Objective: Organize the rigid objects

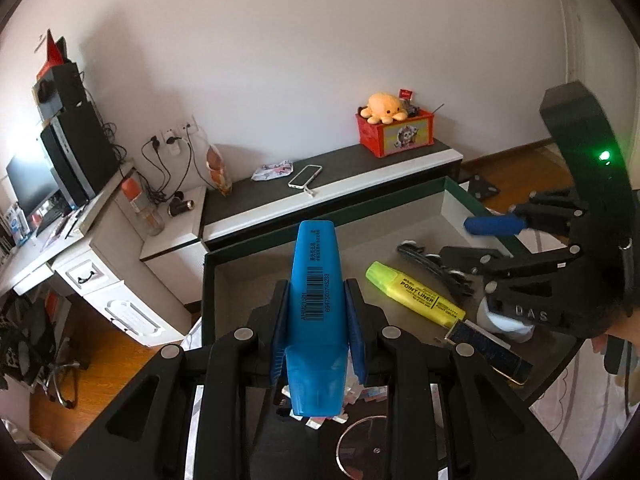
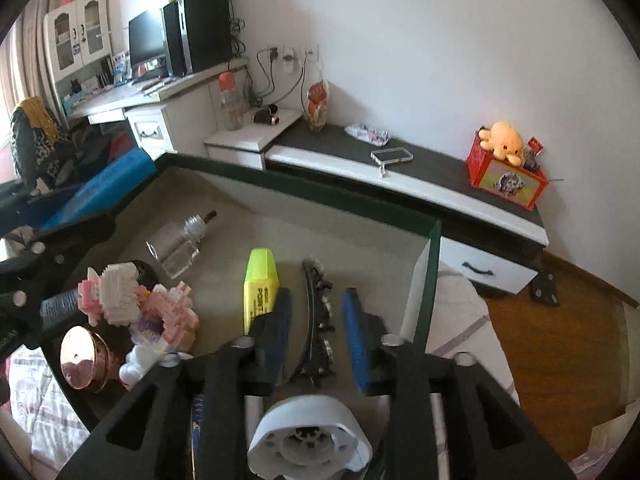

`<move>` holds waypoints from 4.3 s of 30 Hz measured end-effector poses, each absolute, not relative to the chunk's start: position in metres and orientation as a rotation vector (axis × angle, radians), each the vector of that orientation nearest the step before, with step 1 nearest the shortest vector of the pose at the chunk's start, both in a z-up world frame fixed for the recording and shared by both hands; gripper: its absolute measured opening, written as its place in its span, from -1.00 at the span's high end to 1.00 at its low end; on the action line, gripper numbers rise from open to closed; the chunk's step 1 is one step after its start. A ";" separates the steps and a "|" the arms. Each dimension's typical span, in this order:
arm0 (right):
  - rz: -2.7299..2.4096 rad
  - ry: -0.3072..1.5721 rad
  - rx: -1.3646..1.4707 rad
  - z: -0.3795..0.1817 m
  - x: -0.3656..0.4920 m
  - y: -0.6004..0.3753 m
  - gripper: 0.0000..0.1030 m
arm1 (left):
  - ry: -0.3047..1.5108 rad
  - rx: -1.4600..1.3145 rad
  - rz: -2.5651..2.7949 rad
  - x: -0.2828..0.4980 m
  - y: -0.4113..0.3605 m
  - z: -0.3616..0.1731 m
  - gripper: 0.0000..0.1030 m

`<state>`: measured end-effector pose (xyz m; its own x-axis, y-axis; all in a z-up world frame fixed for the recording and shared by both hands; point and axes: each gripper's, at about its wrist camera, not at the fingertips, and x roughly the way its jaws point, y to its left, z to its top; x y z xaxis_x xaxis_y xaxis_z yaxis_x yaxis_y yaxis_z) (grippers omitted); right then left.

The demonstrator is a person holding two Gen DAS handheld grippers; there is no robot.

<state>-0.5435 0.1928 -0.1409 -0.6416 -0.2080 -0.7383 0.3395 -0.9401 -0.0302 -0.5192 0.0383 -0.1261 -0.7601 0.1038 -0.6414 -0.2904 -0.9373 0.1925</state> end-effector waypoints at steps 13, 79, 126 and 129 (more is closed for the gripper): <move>-2.765 0.265 1.017 -0.107 -0.502 0.211 -0.37 | 0.420 -0.965 2.700 -0.517 0.060 -0.118 0.48; -2.778 0.264 0.975 -0.076 -0.441 0.170 -1.00 | 0.341 -1.002 2.788 -0.448 -0.005 -0.089 -0.99; -2.930 0.193 0.340 0.039 -0.123 0.141 -1.00 | 0.206 -0.241 3.125 -0.101 -0.032 0.020 -1.00; -2.943 0.196 0.299 0.043 -0.108 0.140 -1.00 | 0.222 -0.169 3.144 -0.080 -0.031 0.024 -1.00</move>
